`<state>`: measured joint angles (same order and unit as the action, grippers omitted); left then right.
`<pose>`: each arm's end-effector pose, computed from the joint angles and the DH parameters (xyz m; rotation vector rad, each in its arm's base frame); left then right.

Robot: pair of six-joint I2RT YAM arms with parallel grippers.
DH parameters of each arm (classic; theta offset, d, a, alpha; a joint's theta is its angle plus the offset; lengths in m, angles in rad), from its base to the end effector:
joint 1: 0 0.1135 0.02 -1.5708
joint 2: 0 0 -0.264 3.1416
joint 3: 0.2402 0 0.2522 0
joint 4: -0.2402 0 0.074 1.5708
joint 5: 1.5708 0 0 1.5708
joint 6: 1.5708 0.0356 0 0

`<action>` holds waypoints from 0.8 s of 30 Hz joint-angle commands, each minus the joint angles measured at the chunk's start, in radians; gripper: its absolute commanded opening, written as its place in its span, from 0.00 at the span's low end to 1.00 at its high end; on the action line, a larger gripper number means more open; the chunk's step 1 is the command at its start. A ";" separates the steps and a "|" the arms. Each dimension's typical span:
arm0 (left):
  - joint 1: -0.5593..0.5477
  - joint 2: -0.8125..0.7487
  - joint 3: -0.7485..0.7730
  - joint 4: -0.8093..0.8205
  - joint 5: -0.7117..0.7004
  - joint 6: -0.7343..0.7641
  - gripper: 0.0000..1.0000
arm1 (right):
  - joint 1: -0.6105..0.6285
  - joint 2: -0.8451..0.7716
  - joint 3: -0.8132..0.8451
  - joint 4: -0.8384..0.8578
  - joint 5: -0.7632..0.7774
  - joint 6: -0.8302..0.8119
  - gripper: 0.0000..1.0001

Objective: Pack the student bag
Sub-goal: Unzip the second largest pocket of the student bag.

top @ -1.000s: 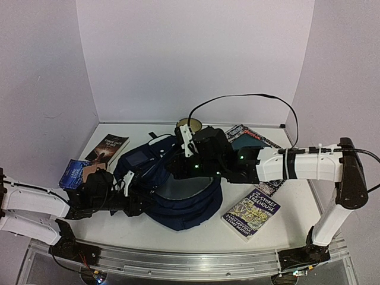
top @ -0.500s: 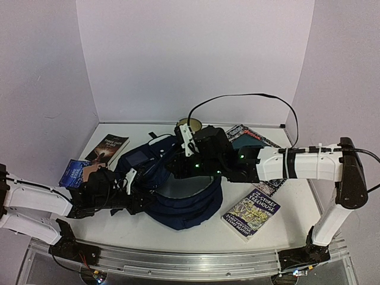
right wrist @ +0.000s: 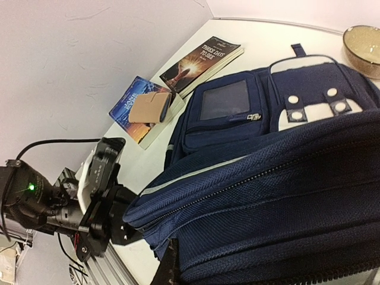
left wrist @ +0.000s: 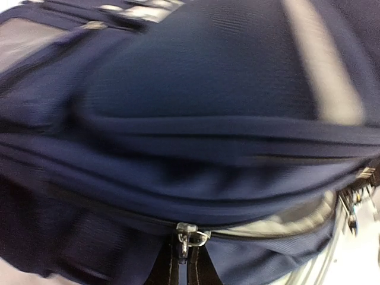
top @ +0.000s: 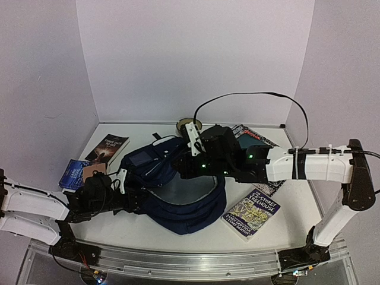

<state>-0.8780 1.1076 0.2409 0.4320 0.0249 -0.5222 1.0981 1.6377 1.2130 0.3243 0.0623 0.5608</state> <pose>0.1307 -0.1589 0.1557 0.3932 2.0911 -0.8952 0.1816 0.3503 0.3197 -0.4329 1.7653 1.1736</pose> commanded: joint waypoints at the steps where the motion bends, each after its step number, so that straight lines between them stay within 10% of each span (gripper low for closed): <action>1: 0.013 -0.027 -0.027 -0.075 -0.187 -0.108 0.00 | -0.016 -0.149 0.030 0.113 0.098 -0.083 0.00; 11: 0.028 0.036 0.139 -0.252 -0.268 -0.117 0.21 | -0.025 -0.065 0.101 0.080 0.086 -0.119 0.00; 24: 0.152 -0.006 0.388 -0.667 -0.404 -0.123 0.87 | -0.056 0.084 0.224 0.039 0.084 -0.191 0.00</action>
<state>-0.8020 1.1265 0.5582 -0.0902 -0.3208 -0.6238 1.0477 1.7150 1.3507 0.2615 0.1053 0.4376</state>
